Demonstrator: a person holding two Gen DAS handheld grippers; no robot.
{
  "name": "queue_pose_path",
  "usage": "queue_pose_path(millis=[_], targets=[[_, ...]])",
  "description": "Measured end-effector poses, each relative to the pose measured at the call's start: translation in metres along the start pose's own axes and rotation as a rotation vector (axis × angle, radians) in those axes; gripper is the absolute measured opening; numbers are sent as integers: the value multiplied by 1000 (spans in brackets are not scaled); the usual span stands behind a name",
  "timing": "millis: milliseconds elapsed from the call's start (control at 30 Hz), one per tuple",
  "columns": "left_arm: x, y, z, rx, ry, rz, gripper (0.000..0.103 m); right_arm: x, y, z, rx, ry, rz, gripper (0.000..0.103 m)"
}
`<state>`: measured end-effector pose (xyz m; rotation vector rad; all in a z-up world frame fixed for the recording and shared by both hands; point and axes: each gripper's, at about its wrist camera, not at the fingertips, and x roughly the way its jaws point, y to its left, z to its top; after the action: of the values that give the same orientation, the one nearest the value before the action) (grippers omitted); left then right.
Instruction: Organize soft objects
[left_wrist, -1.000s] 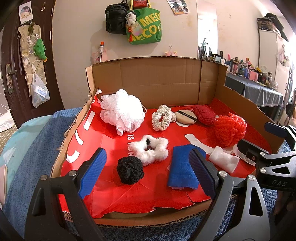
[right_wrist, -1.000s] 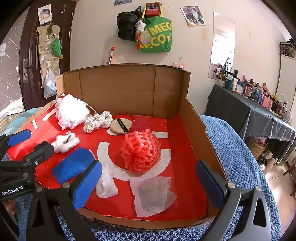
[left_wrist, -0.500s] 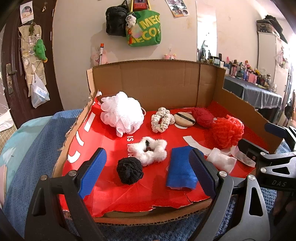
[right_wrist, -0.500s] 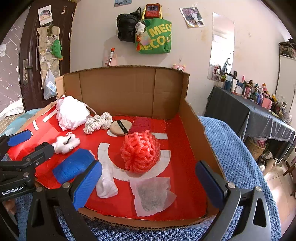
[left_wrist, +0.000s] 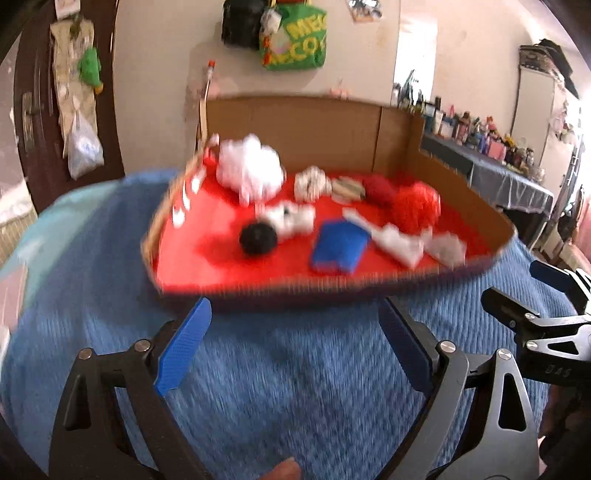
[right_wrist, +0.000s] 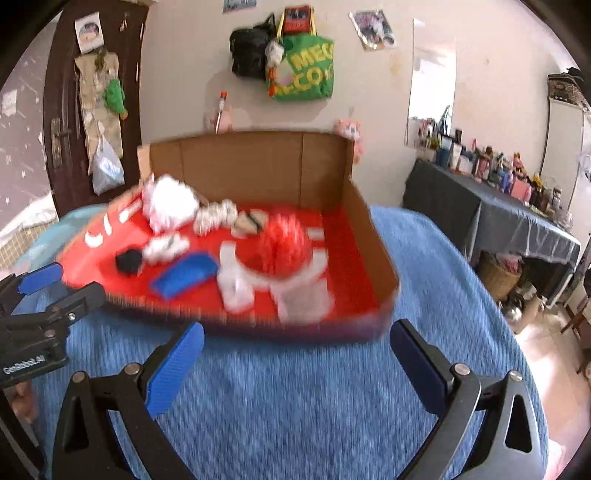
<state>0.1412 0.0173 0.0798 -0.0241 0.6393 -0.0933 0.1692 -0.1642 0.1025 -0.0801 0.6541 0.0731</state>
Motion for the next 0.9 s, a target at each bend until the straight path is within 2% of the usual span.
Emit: queue_pose_path(millis=[200, 467, 900], targets=[[10, -6, -30, -15, 138, 6, 93, 13, -2, -32, 19, 153, -14, 103], [22, -12, -44, -1, 237, 48, 93, 23, -6, -46, 29, 236, -34, 103], [27, -15, -47, 14, 231, 71, 96, 28, -6, -49, 39, 257, -45, 103]])
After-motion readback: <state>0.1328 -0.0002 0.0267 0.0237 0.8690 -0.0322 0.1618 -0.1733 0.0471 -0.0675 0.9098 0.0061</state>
